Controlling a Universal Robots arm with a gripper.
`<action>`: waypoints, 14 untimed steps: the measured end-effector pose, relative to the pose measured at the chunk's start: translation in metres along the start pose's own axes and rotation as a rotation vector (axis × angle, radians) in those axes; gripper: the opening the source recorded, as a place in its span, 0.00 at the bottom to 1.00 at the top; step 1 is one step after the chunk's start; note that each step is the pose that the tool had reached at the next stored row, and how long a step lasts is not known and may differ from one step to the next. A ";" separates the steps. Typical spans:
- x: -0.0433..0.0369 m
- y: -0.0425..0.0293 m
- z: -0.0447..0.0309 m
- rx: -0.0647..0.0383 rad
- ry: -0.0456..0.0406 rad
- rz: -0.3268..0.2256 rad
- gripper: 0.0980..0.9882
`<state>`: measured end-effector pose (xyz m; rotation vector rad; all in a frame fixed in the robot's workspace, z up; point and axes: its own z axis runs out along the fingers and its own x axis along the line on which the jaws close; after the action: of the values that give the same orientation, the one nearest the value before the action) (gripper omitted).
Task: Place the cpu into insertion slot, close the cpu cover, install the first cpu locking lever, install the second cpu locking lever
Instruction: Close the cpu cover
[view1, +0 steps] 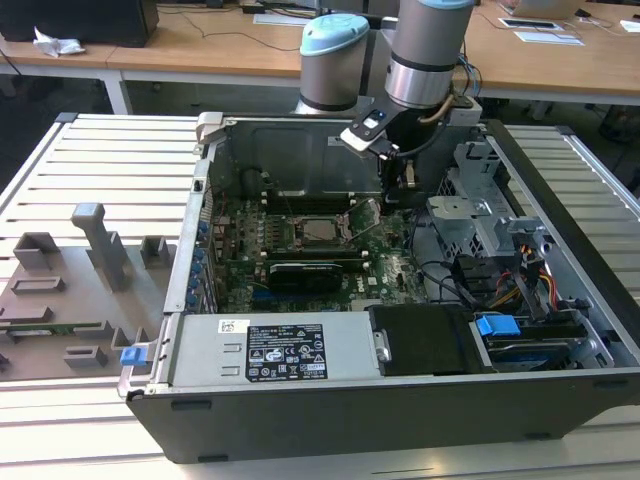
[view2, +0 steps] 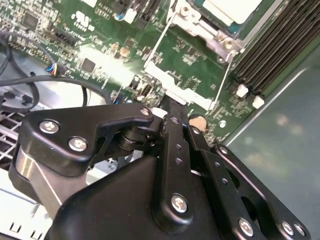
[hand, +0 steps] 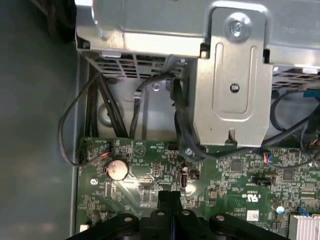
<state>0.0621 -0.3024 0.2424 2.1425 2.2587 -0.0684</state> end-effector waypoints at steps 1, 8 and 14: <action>0.0001 -0.0019 0.0000 0.000 0.0009 0.000 0.01; 0.0006 -0.0115 0.0004 0.000 0.0009 0.000 0.01; 0.0011 -0.0218 0.0005 0.000 0.0009 0.000 0.01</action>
<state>0.0403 -0.3025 0.2421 2.1432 2.2591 -0.0675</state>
